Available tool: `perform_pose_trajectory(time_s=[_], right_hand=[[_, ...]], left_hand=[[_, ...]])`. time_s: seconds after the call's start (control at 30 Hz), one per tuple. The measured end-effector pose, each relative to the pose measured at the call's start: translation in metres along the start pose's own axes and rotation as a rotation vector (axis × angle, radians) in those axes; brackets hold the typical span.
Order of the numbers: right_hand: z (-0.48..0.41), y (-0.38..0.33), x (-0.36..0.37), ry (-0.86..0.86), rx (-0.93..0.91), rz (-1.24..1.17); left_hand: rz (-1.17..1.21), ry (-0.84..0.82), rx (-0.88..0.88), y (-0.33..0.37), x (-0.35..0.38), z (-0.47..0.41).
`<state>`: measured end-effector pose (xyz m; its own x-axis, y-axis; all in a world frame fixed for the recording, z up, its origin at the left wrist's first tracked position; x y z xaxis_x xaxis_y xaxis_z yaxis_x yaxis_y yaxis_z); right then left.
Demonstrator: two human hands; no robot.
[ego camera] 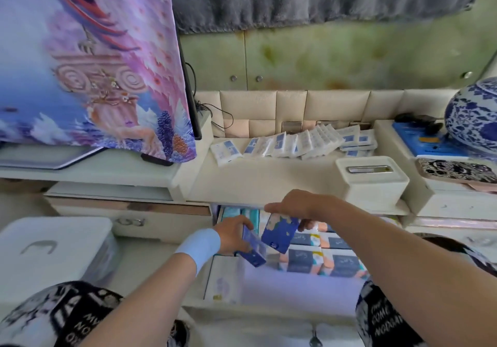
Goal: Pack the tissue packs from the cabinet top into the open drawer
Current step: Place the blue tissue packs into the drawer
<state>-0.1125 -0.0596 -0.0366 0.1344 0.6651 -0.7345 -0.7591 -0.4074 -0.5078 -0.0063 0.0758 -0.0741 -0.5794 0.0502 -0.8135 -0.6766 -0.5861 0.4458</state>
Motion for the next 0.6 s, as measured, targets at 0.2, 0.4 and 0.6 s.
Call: perform_pose_trajectory(time_s=[0.2, 0.4, 0.6], right_hand=[[0.009, -0.012, 0.019, 0.098, -0.105, 0.224], [0.02, -0.005, 0.015, 0.047, -0.058, 0.166], [0.014, 0.029, 0.01, 0.002, -0.064, 0.387]], left_hand=[[0.133, -0.131, -0.134, -0.02, 0.037, 0.015], [0.172, -0.167, -0.2, -0.022, 0.052, 0.02], [0.629, -0.091, -0.458, -0.044, 0.06, 0.019]])
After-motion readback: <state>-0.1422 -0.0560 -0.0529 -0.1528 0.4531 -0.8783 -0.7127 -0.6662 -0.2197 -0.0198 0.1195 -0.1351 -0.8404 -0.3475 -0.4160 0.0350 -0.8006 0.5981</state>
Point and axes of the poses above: each hand's wrist, its own z-axis away from the middle knuckle, its own x-axis out of the palm, y = z × x, the point moved 10 cm from there along -z, towards the middle knuckle, and after that the axes turned 9 degrees about y, right-handed, at the moved point
